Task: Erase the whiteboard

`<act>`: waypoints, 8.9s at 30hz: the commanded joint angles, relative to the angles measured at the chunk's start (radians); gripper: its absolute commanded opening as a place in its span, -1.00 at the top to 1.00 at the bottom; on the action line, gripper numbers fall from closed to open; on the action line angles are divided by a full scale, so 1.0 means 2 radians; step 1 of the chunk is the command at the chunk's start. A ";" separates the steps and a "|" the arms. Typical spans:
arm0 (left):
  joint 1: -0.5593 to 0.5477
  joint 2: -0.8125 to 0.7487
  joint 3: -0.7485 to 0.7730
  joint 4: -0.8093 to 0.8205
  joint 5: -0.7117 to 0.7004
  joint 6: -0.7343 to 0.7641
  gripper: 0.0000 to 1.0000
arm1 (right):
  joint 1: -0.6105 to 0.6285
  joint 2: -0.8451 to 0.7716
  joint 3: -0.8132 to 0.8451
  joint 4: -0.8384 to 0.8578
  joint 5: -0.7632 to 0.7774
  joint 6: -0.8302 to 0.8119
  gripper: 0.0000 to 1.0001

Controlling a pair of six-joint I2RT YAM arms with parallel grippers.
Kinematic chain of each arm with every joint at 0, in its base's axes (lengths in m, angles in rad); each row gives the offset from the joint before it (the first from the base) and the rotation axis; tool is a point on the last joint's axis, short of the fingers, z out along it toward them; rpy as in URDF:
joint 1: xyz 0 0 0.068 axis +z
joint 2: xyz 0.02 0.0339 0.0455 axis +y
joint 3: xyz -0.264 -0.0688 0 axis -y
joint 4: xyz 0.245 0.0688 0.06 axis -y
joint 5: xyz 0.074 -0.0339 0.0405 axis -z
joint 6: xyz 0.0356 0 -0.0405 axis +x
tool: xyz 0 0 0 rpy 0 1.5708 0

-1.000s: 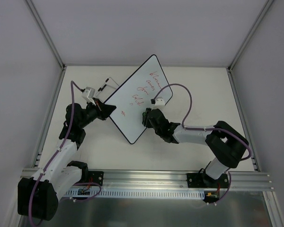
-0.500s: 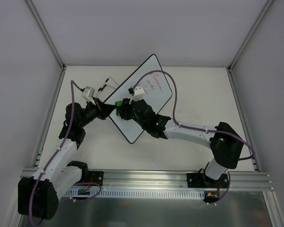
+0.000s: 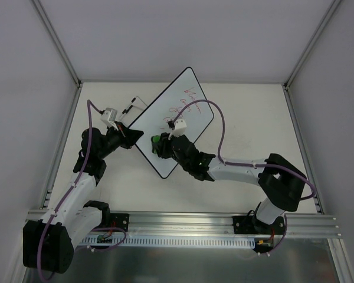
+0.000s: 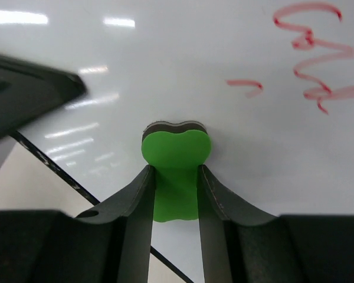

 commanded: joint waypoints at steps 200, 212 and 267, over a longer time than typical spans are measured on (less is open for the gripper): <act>-0.033 0.031 0.004 -0.111 0.097 0.101 1.00 | -0.332 0.037 -0.086 -0.031 -0.052 0.164 0.99; -0.033 0.033 0.004 -0.112 0.104 0.099 1.00 | -0.322 0.036 -0.013 -0.026 -0.077 0.141 0.99; -0.040 0.017 0.004 -0.112 0.058 0.095 1.00 | -0.441 -0.130 -0.141 -0.211 0.032 0.065 0.99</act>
